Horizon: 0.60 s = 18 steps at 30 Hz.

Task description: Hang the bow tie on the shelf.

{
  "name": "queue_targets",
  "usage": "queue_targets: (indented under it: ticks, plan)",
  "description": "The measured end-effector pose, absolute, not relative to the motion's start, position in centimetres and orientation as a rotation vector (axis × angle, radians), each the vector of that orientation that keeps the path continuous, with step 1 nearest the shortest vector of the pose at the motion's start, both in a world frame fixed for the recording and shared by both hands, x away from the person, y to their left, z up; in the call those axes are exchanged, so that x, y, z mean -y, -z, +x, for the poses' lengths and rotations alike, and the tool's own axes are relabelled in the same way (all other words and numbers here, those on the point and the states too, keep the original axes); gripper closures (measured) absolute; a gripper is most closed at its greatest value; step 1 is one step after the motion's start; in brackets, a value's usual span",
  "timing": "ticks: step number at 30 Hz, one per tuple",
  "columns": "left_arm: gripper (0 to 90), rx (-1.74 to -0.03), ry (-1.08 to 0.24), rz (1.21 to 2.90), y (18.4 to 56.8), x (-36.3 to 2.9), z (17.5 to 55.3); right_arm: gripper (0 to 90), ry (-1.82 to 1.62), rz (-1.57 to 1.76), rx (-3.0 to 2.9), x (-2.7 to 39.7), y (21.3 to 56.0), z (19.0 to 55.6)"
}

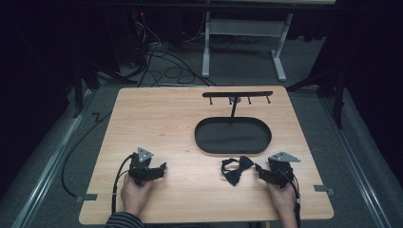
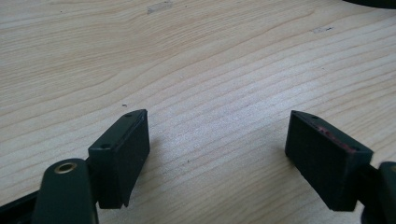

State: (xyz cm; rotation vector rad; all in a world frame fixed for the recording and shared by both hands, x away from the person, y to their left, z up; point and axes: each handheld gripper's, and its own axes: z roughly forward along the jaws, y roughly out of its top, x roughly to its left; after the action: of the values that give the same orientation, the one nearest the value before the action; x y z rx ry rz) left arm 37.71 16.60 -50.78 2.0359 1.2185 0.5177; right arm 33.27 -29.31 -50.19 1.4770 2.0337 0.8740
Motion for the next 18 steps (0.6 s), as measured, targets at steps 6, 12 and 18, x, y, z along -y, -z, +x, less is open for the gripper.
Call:
queue_targets:
  ticks: [6, 12, 18]
  plan:
    - [22.2, -1.218, -0.518, 2.036, 50.78, -16.6, 37.71, 40.1, -0.874, 1.479, -2.033, 29.3, 50.19, 33.26]
    - [22.3, -1.22, -0.52, 2.034, 50.79, -16.58, 37.72, 39.7, -0.874, 1.479, -2.034, 29.3, 50.19, 33.26]
    - [22.3, -1.22, -0.52, 2.035, 50.78, -16.58, 37.73, 39.1, -0.878, 1.47, -2.043, 29.28, 50.18, 33.26]
